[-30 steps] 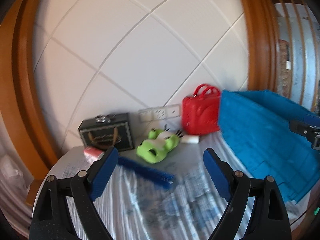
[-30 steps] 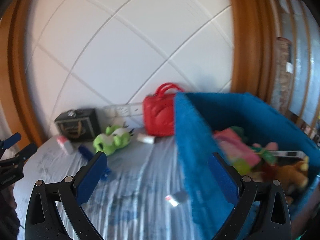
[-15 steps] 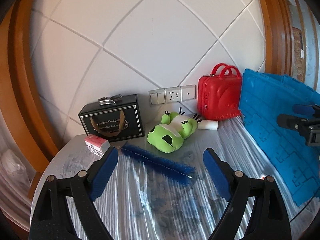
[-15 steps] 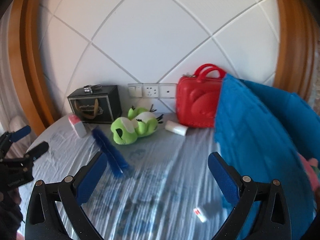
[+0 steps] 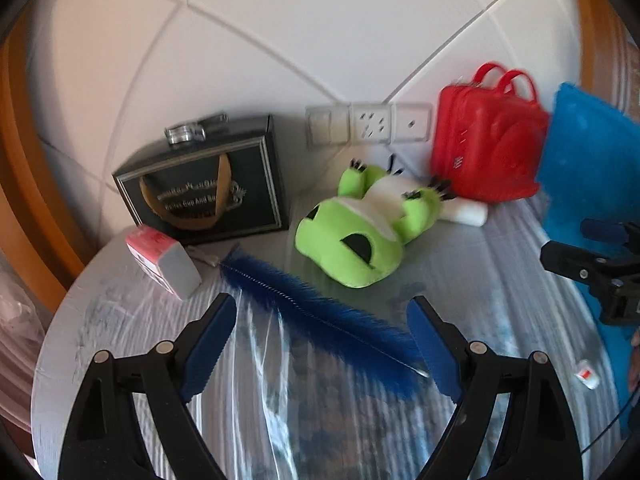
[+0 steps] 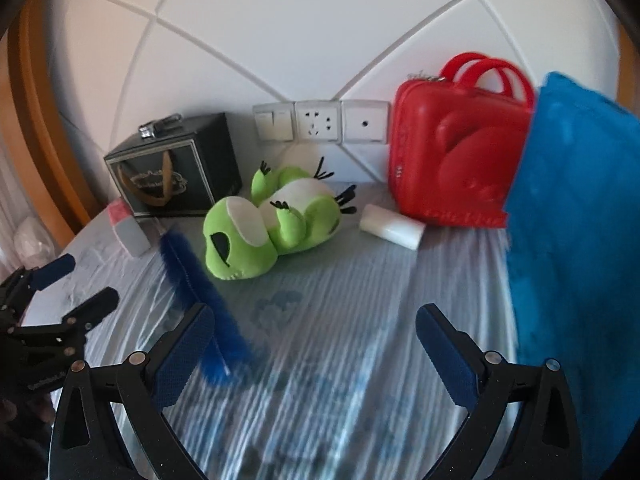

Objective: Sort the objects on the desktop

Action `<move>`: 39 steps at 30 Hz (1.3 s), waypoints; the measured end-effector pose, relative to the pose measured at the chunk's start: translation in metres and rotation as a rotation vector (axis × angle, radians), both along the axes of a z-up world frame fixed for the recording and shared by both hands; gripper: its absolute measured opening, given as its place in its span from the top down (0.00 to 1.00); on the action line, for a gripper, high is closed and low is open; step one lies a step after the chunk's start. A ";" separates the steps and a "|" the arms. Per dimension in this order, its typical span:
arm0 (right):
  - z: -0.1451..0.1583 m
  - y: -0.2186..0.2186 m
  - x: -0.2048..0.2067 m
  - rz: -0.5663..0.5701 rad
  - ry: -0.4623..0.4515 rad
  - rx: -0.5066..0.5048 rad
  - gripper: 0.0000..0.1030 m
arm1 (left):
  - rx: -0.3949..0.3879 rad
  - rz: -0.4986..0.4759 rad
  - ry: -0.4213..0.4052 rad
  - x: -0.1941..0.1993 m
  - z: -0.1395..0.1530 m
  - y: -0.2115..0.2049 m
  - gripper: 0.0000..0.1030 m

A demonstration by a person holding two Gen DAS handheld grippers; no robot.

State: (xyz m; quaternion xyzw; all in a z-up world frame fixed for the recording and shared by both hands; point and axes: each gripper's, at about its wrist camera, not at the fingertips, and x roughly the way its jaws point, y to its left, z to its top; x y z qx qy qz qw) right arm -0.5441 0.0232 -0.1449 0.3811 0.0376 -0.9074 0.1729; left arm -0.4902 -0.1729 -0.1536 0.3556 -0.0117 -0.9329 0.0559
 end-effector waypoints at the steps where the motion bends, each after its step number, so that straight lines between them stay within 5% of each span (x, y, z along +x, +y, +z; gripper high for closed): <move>1: -0.006 -0.005 -0.009 0.006 -0.004 0.003 0.01 | 0.006 0.010 -0.013 -0.009 -0.008 -0.004 0.15; 10: -0.052 -0.043 -0.081 0.032 -0.051 0.001 0.01 | 0.053 0.121 -0.145 -0.071 -0.081 -0.029 0.15; 19: -0.064 -0.083 -0.126 0.082 -0.005 0.037 0.02 | 0.100 0.159 -0.184 -0.098 -0.117 -0.043 0.15; 22: -0.077 -0.089 -0.144 0.077 -0.044 0.059 0.25 | 0.105 0.166 -0.209 -0.103 -0.127 -0.042 0.15; 28: -0.092 -0.095 -0.156 0.069 -0.062 0.133 0.43 | 0.123 0.187 -0.262 -0.102 -0.141 -0.044 0.15; 30: -0.094 -0.093 -0.157 0.075 -0.079 0.136 0.58 | 0.144 0.173 -0.260 -0.103 -0.141 -0.043 0.16; 32: -0.090 -0.087 -0.154 0.084 -0.076 0.119 0.69 | 0.149 0.134 -0.253 -0.101 -0.138 -0.039 0.40; 34: -0.081 -0.079 -0.146 0.099 -0.071 0.077 0.77 | 0.165 0.114 -0.253 -0.095 -0.134 -0.038 0.51; 39: -0.075 -0.066 -0.124 0.122 -0.072 0.059 0.81 | 0.186 0.099 -0.233 -0.078 -0.129 -0.040 0.61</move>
